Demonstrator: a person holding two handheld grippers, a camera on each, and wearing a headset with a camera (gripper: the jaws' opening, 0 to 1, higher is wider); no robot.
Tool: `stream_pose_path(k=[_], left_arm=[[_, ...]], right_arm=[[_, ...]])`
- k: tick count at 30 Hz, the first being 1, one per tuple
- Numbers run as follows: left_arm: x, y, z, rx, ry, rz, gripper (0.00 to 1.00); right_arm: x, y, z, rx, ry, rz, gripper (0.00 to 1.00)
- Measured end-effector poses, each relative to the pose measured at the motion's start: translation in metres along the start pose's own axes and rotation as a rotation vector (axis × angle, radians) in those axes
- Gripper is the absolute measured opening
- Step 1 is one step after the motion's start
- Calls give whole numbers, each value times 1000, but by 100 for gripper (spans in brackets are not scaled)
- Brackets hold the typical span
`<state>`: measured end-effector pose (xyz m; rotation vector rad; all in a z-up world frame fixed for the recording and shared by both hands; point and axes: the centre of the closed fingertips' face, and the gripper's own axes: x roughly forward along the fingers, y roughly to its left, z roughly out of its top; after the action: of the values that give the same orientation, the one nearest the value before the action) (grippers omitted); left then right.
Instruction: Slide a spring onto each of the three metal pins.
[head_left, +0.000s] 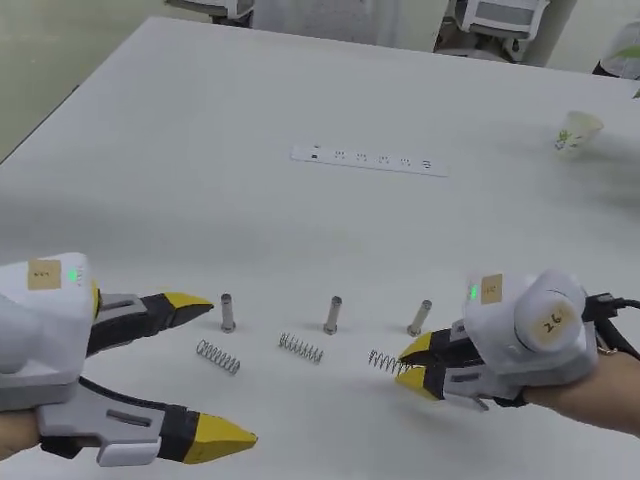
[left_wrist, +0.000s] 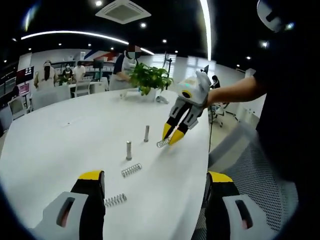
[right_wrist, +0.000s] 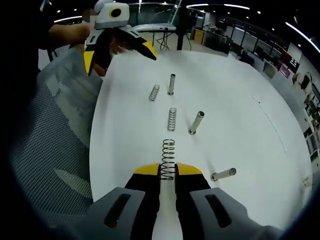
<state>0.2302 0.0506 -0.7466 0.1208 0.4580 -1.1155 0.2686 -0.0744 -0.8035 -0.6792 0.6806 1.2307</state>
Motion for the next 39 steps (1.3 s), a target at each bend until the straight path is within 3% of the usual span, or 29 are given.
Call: stream_pose_path(k=[6, 17, 22, 32, 39], left_arm=[[22, -5, -1, 31, 30, -58, 75], [59, -8, 19, 5, -48, -127, 59], [75, -11, 19, 20, -51, -139, 52], [88, -14, 17, 39, -46, -170, 39], [96, -19, 18, 61, -59, -182, 29]], right_arm=[[0, 5, 2, -45, 10, 14, 8], [-8, 11, 17, -91, -34, 29, 8], [-10, 18, 26, -150, -68, 48, 8], [-11, 24, 28, -275, -63, 67, 8], [-12, 24, 33, -267, -87, 72, 8]])
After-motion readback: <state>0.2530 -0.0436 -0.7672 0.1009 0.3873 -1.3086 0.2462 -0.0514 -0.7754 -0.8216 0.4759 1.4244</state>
